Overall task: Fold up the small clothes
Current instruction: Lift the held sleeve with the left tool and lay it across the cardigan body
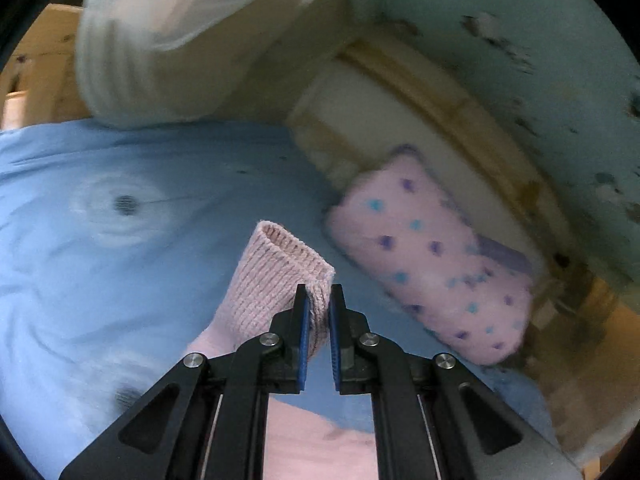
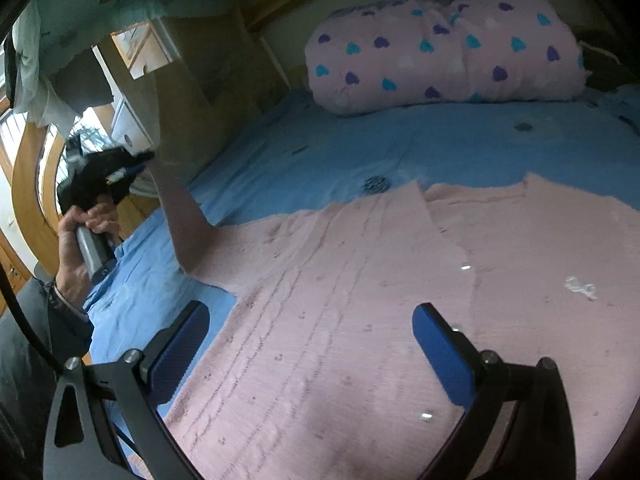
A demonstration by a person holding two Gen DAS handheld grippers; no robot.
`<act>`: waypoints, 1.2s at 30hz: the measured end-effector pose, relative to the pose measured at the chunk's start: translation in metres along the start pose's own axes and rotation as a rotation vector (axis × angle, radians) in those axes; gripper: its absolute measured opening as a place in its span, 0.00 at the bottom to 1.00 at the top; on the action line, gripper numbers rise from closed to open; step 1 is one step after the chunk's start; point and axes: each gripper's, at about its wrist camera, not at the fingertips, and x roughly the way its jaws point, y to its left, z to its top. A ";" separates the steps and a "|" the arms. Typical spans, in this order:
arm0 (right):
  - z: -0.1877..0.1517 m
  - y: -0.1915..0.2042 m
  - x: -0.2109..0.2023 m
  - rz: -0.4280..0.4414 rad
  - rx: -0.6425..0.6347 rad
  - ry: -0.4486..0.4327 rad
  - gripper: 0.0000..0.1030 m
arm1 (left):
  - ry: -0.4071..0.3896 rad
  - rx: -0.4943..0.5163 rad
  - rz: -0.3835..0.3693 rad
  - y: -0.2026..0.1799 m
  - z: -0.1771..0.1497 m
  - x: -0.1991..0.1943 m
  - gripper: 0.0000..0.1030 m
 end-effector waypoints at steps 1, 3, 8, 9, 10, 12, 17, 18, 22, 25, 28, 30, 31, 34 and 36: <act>0.000 -0.003 -0.004 -0.007 -0.001 -0.002 1.00 | -0.001 0.013 -0.010 -0.011 -0.003 -0.001 0.02; 0.000 -0.013 -0.016 -0.027 -0.001 -0.009 1.00 | -0.012 0.051 -0.043 -0.044 -0.014 -0.002 0.02; -0.002 -0.046 -0.049 -0.077 0.044 -0.032 1.00 | 0.021 0.085 -0.139 -0.106 -0.042 0.008 0.02; -0.002 -0.052 -0.054 -0.079 0.058 -0.035 1.00 | 0.031 0.085 -0.148 -0.122 -0.053 0.011 0.02; -0.002 -0.059 -0.059 -0.082 0.074 -0.039 1.00 | 0.038 0.082 -0.154 -0.127 -0.059 0.013 0.02; 0.000 -0.075 -0.074 -0.088 0.103 -0.062 1.00 | 0.057 0.082 -0.167 -0.150 -0.080 0.019 0.02; 0.019 -0.113 -0.103 -0.188 0.108 -0.120 1.00 | 0.143 0.181 -0.188 -0.213 -0.151 0.044 0.02; 0.024 -0.117 -0.105 -0.214 0.099 -0.116 1.00 | 0.172 0.209 -0.187 -0.227 -0.172 0.050 0.02; 0.041 -0.136 -0.128 -0.411 0.035 -0.143 1.00 | 0.233 0.274 -0.184 -0.253 -0.228 0.063 0.02; 0.047 -0.149 -0.143 -0.453 0.060 -0.173 1.00 | 0.269 0.293 -0.169 -0.261 -0.262 0.074 0.02; 0.047 -0.160 -0.151 -0.417 0.114 -0.176 1.00 | 0.287 0.267 -0.151 -0.259 -0.276 0.080 0.02; 0.047 -0.166 -0.152 -0.426 0.128 -0.165 1.00 | 0.295 0.245 -0.139 -0.262 -0.282 0.085 0.02; 0.046 -0.166 -0.151 -0.433 0.128 -0.158 1.00 | 0.295 0.241 -0.137 -0.261 -0.285 0.083 0.02; 0.046 -0.170 -0.151 -0.458 0.125 -0.142 1.00 | 0.278 0.256 -0.131 -0.269 -0.295 0.076 0.02; 0.046 -0.172 -0.150 -0.473 0.133 -0.140 1.00 | 0.269 0.273 -0.129 -0.274 -0.300 0.072 0.02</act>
